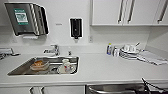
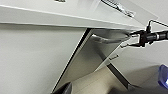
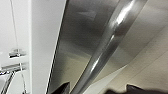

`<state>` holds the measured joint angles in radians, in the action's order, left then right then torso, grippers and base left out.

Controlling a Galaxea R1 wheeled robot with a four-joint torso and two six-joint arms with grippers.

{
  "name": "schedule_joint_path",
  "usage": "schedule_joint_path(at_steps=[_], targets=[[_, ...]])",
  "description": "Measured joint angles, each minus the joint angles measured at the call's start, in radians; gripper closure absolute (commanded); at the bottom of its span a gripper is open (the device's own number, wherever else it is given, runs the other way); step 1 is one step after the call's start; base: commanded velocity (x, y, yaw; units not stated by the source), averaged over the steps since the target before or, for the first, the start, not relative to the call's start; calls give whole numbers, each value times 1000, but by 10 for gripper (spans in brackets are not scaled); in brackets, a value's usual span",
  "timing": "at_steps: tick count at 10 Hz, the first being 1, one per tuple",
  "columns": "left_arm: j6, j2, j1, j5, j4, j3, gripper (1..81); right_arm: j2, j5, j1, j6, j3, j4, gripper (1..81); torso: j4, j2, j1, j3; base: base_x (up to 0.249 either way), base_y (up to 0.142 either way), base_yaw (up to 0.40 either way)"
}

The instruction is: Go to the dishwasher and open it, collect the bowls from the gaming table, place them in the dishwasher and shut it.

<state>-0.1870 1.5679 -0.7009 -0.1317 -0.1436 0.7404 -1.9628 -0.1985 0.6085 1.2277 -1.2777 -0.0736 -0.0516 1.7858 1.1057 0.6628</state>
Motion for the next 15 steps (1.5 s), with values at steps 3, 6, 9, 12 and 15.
schedule_joint_path(at_steps=[3,6,9,12,15], targets=[[0,0,0,0,0,0,10,-55,-37,1,155,-57,-5,10,0,0,0,0,0,0,0],[0,0,0,0,0,2,10,-68,-69,-15,219,-94,-8,10,0,0,0,0,0,0,0],[0,7,-3,-1,0,2,10,-108,-106,-21,260,-153,-8,10,0,0,0,0,0,0,0],[0,9,-5,-1,0,3,10,-130,-133,-26,322,-205,-8,10,0,0,0,0,0,0,0],[0,9,-5,-1,0,7,10,-132,-172,-14,345,-242,-8,10,0,0,0,0,0,0,0]])
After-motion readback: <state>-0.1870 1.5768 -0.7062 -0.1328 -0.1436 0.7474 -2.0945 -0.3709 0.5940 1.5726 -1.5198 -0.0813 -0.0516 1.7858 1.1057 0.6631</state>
